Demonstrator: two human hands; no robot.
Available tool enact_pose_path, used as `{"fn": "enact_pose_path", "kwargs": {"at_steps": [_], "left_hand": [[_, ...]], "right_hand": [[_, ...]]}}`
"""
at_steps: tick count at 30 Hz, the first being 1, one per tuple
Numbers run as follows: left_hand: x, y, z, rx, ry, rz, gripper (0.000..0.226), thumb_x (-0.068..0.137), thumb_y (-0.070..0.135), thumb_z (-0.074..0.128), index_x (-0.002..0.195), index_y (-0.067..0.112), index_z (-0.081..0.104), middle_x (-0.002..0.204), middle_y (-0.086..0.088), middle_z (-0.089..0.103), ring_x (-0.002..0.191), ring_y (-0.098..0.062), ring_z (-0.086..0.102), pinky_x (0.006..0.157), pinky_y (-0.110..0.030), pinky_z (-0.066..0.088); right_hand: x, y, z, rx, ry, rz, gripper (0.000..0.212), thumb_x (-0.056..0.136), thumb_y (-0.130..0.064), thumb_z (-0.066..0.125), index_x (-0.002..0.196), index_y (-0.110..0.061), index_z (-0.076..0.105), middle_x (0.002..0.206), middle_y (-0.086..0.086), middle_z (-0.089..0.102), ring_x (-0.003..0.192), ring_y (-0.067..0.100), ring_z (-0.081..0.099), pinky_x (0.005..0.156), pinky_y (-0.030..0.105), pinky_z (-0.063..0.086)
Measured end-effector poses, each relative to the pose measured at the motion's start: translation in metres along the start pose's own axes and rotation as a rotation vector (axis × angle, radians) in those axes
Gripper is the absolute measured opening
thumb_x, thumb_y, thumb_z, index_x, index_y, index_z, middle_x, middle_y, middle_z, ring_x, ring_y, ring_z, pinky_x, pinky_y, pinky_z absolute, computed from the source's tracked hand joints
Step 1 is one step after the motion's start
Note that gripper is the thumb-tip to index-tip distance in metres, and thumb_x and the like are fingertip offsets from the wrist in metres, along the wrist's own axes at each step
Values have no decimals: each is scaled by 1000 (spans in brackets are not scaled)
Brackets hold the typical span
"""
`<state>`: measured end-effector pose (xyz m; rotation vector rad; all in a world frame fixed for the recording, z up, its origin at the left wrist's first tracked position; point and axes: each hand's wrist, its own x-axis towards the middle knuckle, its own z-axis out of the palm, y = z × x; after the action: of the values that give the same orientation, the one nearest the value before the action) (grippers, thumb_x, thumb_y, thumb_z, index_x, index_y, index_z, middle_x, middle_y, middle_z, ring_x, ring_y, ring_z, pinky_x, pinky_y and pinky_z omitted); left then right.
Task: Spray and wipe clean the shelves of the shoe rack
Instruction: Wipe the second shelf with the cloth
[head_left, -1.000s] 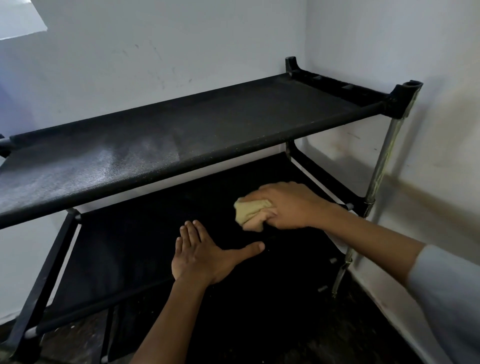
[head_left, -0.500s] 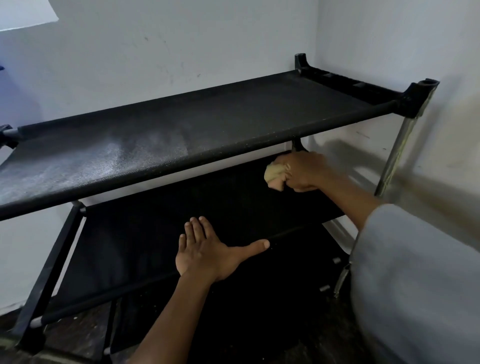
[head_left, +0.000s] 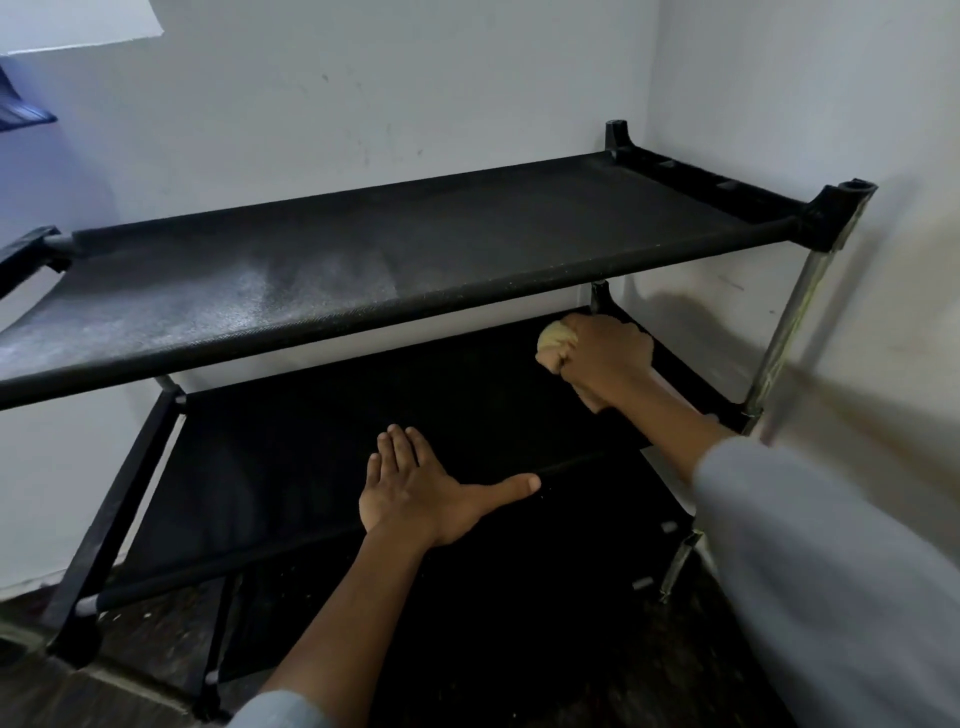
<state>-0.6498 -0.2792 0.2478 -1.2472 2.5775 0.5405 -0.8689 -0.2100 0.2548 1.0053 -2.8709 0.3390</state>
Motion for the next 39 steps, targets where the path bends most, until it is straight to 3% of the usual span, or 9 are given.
{"fn": "enact_pose_path", "kwargs": {"at_steps": [5,10,13,18,23,28,32,35,39], "left_hand": [[-1,2,0,3,15,-2,161,24,104,21,148,8,-16,155,-10,-23,144,-21,-19,116,-38,-6],[-4,3,0,-10,34,-2,157,30,102,29,148,8,-15,156,-9,-22,144,-20,-19,117,-37,-6],[-4,2,1,-8,48,-3,158,29,103,30,148,9,-16,156,-9,-22,144,-19,-19,116,-36,-8],[-2,-1,2,-10,43,8,162,23,105,22,147,8,-16,155,-7,-24,143,-18,-21,114,-35,-10],[1,-4,2,-13,33,15,159,29,105,26,146,8,-18,155,-8,-25,143,-19,-21,114,-36,-10],[-2,-1,2,6,28,9,155,34,102,29,147,6,-17,155,-9,-23,143,-20,-20,115,-35,-9],[-2,-2,1,54,31,-44,129,66,84,40,145,2,-19,154,-17,-23,143,-25,-21,118,-38,-5],[-9,0,0,34,62,-34,146,46,94,36,146,2,-18,155,-15,-21,144,-24,-19,117,-37,-5],[-12,0,0,-17,74,-34,168,19,104,24,147,4,-16,156,-12,-19,145,-22,-16,116,-36,-5]], "right_hand": [[14,-48,16,-127,32,76,49,83,-39,69,125,-21,51,114,8,56,99,27,57,75,33,44],[-39,-53,8,88,-142,-525,55,77,-43,66,129,-45,49,112,-6,60,94,18,58,67,26,34],[-60,-36,-9,106,-230,-679,57,76,-39,63,127,-55,44,98,-17,52,80,9,51,54,20,25],[-41,7,-15,-41,-159,-340,56,80,-34,63,132,-47,46,116,-7,60,102,19,59,74,30,41],[-16,12,-1,-105,0,112,38,86,-33,57,121,-19,56,106,8,62,94,25,60,76,31,44],[-47,-68,5,14,-45,-82,44,79,-57,62,110,-26,61,100,2,65,92,23,63,67,26,37],[-81,-118,10,123,-116,-338,44,82,-44,64,122,-27,56,109,1,63,98,23,60,70,28,36],[-80,-103,0,182,-157,-316,50,84,-40,63,131,-30,50,117,2,61,105,26,59,74,31,37],[-67,-50,-14,35,-121,-176,46,78,-42,67,120,-30,56,111,3,63,102,27,60,72,32,38]]}}
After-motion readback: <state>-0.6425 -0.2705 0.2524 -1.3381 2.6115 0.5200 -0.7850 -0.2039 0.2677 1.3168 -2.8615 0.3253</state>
